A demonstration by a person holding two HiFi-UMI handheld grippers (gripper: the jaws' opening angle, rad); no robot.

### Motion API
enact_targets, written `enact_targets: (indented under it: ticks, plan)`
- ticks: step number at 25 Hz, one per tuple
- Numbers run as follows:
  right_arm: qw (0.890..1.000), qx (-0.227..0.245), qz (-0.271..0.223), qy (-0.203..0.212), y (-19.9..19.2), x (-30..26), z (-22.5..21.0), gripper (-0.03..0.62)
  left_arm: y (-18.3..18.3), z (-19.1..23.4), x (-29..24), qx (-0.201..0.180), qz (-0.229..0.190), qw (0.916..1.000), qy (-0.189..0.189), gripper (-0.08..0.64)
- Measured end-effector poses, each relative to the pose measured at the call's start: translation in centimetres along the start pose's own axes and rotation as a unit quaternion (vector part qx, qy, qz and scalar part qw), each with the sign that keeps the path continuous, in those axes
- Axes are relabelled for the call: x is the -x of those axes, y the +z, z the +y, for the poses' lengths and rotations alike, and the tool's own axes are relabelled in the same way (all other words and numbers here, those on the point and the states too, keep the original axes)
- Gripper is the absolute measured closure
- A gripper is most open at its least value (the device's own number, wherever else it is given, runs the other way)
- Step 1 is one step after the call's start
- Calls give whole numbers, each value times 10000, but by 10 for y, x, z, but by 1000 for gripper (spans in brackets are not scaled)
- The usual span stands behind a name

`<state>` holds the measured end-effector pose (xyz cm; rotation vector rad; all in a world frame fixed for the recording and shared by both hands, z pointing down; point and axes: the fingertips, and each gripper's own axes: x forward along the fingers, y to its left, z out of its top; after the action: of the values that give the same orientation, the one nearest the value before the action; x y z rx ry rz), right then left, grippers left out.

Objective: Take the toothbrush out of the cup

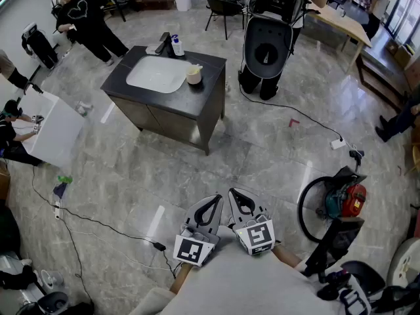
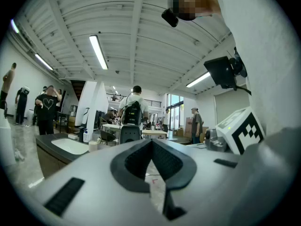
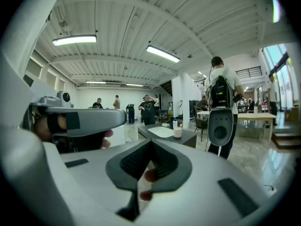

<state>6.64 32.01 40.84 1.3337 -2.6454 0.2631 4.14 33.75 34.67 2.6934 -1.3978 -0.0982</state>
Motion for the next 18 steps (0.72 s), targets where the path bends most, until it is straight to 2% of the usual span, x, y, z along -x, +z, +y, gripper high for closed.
enact_targets:
  ticks: [18]
  plan:
    - [10000, 3, -78, -43, 4, -2, -5, 588, -1, 2, 0, 46, 11, 10000, 14, 557]
